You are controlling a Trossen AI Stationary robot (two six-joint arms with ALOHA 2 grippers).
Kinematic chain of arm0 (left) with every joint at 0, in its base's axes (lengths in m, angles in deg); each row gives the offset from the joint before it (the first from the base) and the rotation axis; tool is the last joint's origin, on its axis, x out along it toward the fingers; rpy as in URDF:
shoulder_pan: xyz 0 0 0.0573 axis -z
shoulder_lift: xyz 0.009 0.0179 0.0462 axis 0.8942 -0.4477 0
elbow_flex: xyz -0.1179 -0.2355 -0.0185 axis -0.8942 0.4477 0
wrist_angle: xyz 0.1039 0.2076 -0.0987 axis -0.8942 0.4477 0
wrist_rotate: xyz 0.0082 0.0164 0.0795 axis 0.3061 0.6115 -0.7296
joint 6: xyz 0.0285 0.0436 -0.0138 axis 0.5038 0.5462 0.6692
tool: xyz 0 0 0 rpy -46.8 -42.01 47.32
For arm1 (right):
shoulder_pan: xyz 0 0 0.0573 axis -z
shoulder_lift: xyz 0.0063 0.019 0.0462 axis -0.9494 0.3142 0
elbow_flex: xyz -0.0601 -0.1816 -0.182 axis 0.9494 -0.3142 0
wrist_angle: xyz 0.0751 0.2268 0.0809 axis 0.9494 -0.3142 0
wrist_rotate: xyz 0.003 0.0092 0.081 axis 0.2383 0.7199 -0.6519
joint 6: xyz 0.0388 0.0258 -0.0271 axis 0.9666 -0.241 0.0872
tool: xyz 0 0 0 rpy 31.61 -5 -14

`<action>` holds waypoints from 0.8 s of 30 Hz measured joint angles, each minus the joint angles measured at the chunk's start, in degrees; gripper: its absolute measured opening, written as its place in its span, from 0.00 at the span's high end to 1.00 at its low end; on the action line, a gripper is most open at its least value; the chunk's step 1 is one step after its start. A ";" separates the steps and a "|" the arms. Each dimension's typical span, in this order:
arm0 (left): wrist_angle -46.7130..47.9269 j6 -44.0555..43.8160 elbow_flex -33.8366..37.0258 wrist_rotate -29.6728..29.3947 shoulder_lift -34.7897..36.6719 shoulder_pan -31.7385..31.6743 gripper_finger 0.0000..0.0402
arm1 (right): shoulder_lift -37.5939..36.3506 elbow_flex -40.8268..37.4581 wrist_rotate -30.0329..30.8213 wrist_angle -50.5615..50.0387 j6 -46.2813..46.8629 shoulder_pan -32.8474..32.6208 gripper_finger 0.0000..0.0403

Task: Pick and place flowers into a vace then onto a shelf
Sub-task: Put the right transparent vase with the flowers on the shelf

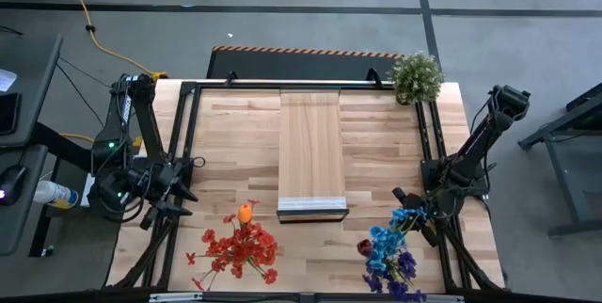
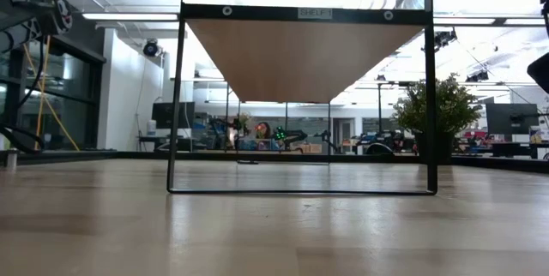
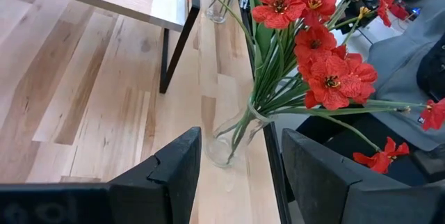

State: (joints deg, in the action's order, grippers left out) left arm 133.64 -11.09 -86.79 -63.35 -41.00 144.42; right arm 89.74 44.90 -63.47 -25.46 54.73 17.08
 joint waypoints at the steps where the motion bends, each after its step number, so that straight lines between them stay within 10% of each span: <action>1: 0.00 0.00 0.00 -0.02 0.00 0.00 0.42 | 0.00 0.00 0.11 -0.01 -0.03 0.00 1.00; 15: 0.00 -0.02 0.00 0.00 -0.02 0.00 0.42 | 0.00 0.00 -0.95 0.65 0.24 -0.02 0.99; 24: -0.02 -0.03 0.00 0.00 -0.02 0.00 0.42 | -0.02 0.02 0.25 0.95 16.04 -0.02 0.98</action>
State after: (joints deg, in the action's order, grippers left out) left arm 133.62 -11.12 -86.79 -63.35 -41.02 144.42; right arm 89.72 44.93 -63.22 -24.51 70.77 17.05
